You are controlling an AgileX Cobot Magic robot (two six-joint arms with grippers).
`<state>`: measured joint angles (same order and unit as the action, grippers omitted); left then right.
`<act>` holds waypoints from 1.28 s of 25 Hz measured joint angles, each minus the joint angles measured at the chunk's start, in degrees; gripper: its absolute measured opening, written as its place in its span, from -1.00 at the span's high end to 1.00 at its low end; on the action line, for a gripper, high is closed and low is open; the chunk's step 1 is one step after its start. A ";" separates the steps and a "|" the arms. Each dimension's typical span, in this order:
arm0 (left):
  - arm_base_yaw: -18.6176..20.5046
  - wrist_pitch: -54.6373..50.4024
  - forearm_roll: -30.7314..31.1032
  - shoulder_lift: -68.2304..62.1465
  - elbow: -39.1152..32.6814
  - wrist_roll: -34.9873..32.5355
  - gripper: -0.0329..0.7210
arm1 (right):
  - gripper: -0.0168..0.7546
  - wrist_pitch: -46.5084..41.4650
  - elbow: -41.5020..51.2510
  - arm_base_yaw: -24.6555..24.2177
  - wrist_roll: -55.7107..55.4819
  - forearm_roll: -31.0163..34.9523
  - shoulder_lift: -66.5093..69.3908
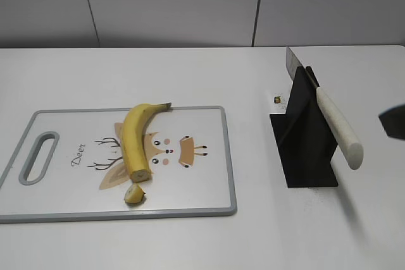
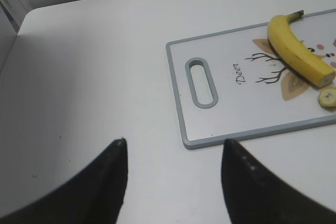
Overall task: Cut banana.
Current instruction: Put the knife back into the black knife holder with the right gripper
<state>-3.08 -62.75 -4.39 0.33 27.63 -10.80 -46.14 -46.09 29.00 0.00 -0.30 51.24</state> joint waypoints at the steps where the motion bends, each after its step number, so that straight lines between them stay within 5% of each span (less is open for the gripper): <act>1: 0.00 0.00 0.00 0.00 0.00 0.00 -0.55 | -0.54 -1.11 1.33 0.00 1.41 0.63 -1.60; 11: 0.00 0.00 0.00 0.00 0.00 0.00 -0.55 | -0.51 -5.67 15.47 0.00 3.72 1.40 -21.34; 32: 0.00 0.00 0.00 0.00 0.00 0.00 -0.55 | -0.50 -13.16 17.38 0.00 3.00 1.41 -43.15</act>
<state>-3.08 -62.75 -4.39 0.33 27.63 -10.80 -59.30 -28.71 29.00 3.00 1.10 8.09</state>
